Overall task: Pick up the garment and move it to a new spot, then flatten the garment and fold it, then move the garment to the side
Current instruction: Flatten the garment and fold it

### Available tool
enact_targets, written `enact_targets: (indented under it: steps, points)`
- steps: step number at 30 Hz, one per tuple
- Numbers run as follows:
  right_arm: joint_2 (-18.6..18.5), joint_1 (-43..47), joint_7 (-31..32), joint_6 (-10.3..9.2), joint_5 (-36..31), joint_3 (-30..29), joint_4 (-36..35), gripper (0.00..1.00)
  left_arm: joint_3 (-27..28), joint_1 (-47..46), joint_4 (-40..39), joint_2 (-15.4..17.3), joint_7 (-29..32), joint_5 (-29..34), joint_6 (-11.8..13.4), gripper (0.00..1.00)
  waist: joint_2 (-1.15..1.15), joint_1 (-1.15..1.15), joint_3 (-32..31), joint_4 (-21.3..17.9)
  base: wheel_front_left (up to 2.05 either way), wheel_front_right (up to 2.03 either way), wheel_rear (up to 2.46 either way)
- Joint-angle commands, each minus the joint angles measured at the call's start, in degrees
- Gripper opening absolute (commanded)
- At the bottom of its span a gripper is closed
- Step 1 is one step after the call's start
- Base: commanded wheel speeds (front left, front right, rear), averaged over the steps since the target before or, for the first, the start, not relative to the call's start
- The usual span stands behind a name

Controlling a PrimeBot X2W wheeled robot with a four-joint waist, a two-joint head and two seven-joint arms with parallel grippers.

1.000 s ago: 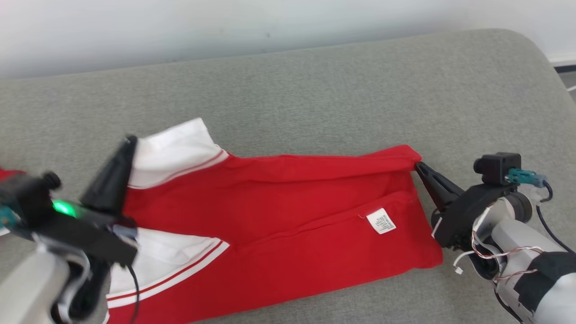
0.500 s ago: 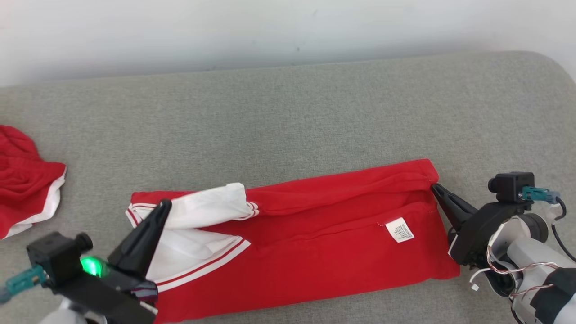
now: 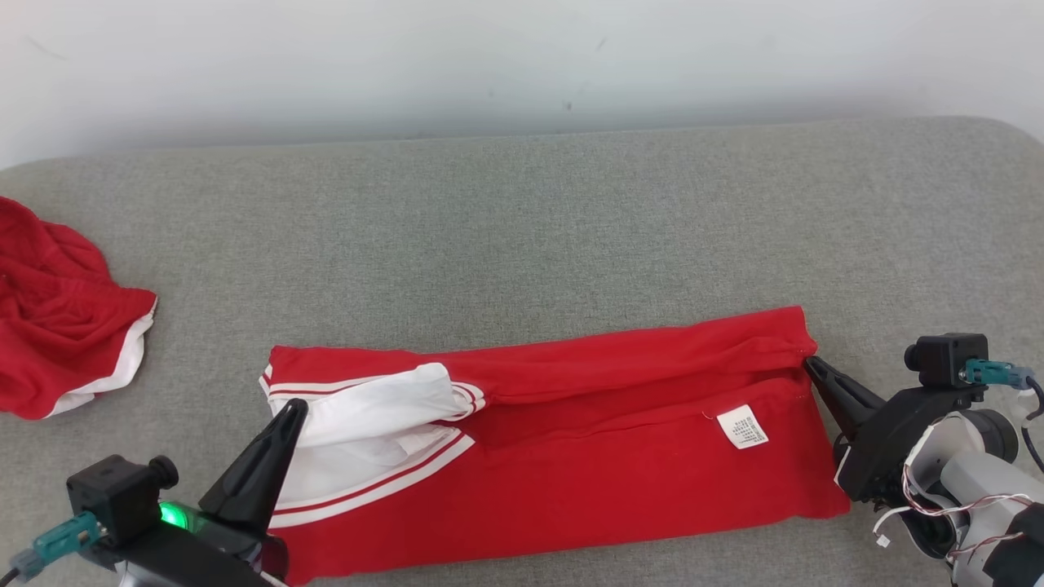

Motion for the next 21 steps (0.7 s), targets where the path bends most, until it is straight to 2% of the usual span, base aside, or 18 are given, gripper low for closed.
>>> enact_targets:
  steps: [1,4,6,12,17,21]
  points:
    - [-0.64,0.54,-0.44,-0.12,0.49,0.30,-0.08,0.00,0.82,1.04,0.12,-0.23,-0.33,0.86,-0.50,0.00,0.00,0.00,-0.33,0.26,0.00,0.00,0.00]
    - [-0.96,0.71,-0.67,-0.13,0.67,0.55,-0.29,0.00,1.00,2.01,0.20,-0.81,-0.32,0.96,-0.94,0.00,0.00,0.00,-0.67,0.53,0.00,0.00,0.00]
    - [-1.32,0.74,-1.09,-0.13,1.12,0.54,-0.65,0.00,1.28,2.28,1.37,-0.15,-0.33,2.91,-0.10,0.00,0.00,0.00,-0.92,0.67,0.00,0.00,0.00]
    - [-2.75,1.52,-1.66,-0.13,2.05,1.11,-2.38,0.00,-0.31,3.21,4.50,-1.18,0.11,4.86,0.28,0.00,0.00,0.00,-1.52,1.14,0.00,0.00,0.00]
    - [-3.27,2.64,-1.01,-0.13,2.72,2.03,-2.97,0.00,-2.52,2.73,9.26,-3.31,0.53,5.37,-0.41,0.00,0.00,0.00,-1.85,1.31,0.00,0.00,0.00]
    - [-3.38,3.12,0.06,-0.13,3.21,2.99,-3.38,0.00,-2.07,1.04,14.82,-4.83,0.06,6.27,-0.84,0.00,0.00,0.00,-2.34,1.20,0.00,0.00,0.00]
